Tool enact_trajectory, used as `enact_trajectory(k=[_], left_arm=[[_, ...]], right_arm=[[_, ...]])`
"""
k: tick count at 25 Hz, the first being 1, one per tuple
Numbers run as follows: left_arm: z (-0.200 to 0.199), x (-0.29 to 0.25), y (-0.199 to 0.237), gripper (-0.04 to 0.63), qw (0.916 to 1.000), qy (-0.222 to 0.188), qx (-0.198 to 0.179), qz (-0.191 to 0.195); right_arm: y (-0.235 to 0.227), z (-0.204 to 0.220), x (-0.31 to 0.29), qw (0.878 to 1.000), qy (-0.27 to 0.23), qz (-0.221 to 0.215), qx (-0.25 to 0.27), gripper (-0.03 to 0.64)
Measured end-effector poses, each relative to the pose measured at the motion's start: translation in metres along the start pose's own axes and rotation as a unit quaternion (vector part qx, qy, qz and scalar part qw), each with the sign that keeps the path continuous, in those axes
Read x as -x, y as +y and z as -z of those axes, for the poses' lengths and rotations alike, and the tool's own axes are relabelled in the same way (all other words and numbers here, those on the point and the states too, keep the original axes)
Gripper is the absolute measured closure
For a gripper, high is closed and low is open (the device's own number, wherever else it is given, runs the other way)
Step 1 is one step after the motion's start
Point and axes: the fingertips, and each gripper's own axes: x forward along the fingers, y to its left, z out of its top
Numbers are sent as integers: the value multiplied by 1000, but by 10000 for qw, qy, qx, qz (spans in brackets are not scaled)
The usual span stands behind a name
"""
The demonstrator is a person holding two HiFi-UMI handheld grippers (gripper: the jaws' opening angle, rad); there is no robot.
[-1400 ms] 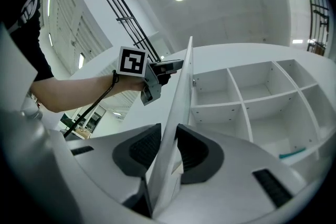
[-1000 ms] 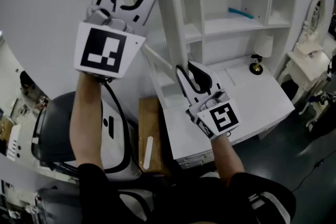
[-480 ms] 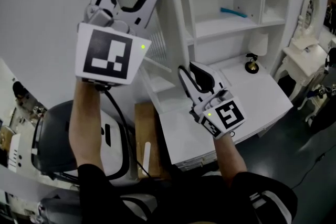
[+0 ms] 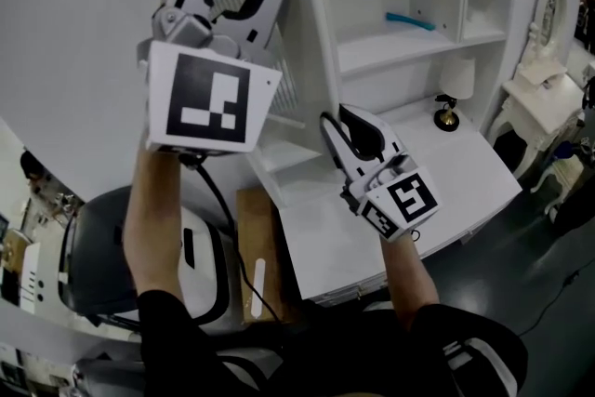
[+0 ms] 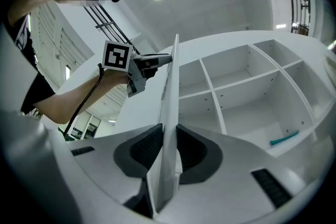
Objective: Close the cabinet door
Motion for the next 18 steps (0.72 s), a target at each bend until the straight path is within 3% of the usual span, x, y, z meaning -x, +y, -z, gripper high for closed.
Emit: enact_trajectory(k=[15, 18], left_arm=[[16, -56, -17, 506, 9985, 362, -389, -147], [22, -66, -19, 506, 9967, 487, -617, -218]], right_arm=[[-58, 16, -17, 9995, -83, -228, -194, 519], [-69, 18, -22, 9993, -93, -271, -249, 518]])
